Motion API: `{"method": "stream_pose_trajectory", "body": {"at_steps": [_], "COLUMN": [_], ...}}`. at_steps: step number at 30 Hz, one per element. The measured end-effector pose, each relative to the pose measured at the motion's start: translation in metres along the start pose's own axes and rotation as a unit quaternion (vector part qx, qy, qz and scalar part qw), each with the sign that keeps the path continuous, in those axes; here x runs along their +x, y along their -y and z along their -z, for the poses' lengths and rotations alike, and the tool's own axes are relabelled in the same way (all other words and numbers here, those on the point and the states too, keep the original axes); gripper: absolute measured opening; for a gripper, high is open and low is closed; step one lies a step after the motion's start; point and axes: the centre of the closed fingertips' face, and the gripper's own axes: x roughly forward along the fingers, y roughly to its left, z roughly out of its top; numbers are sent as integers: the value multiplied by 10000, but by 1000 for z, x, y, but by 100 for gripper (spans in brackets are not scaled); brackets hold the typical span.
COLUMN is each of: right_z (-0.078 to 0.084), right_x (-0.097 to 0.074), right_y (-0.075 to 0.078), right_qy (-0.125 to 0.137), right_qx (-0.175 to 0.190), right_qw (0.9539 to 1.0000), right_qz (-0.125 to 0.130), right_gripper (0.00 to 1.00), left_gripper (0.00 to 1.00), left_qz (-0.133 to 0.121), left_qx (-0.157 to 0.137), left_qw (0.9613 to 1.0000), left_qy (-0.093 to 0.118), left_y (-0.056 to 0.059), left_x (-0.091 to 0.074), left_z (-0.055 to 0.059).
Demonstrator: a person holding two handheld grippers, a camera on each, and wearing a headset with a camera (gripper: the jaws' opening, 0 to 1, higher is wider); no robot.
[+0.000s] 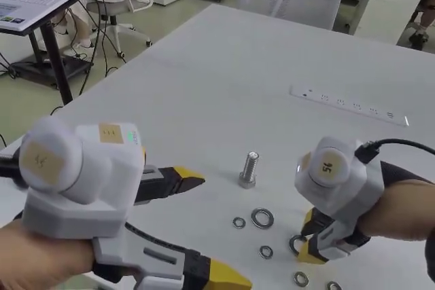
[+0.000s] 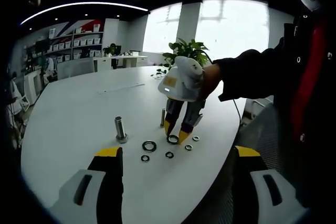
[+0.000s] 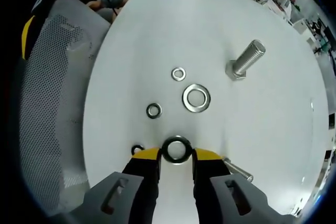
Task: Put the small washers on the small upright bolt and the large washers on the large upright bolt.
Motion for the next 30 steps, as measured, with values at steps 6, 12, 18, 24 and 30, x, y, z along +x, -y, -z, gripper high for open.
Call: {"method": "stream_pose_trajectory", "body": {"at_steps": [6,12,18,24,30], "right_z": [0,0,0,-1,-2], "right_x": [0,-1,-4,-8,-16], "right_y": [1,-1,-4,-3,-3], "right_qy": [-45,-104,-151,-179,-223], "right_qx": [54,52,23,6,-62], "right_qw": [10000,9999,9999,9998,9997], "right_qz": [2,-33,-56,-28,6], "right_gripper": [25,24,24,24,24], "left_gripper": [85,85,85,85,85], "left_qz": [-6,-12,-7,6,15], "left_qx": [11,11,14,30,36], "left_qw": [10000,10000,10000,10000,10000], "left_qy": [9,23,30,31,29], "left_y": [1,1,2,3,4], "left_x": [0,0,0,0,0], "left_z": [-1,-2,-2,-2,-3]}}
